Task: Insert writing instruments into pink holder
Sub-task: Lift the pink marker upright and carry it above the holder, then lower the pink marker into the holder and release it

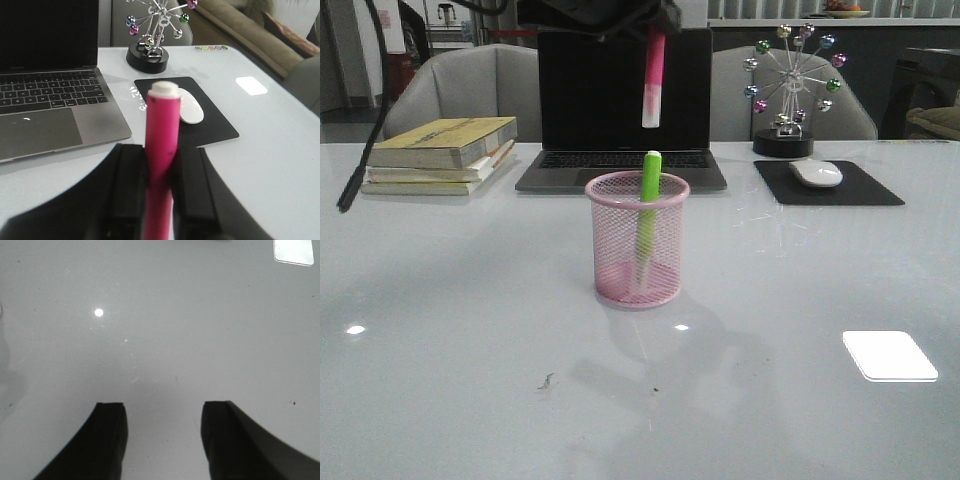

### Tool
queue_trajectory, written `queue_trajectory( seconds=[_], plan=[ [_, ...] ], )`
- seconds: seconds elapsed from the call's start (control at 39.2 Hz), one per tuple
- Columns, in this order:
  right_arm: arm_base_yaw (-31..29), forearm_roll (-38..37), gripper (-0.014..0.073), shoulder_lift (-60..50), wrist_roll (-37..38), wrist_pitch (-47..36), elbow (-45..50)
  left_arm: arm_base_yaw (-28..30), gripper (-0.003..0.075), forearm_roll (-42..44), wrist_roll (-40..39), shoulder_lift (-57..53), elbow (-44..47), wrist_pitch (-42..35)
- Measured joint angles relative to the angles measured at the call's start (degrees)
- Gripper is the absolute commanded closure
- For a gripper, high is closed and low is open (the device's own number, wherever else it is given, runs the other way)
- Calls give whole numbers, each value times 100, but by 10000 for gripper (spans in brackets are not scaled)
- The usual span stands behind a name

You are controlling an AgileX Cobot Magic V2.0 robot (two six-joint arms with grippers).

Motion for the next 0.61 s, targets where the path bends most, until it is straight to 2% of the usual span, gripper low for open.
queue_trajectory(
  seconds=[0.2,0.61],
  plan=[
    [0,0,138,0,0,0,0,-164,628,-297,0,0,592,-714],
    [0,0,138,0,0,0,0,-318,628,-320,0,-9,1280,-1237]
  ],
)
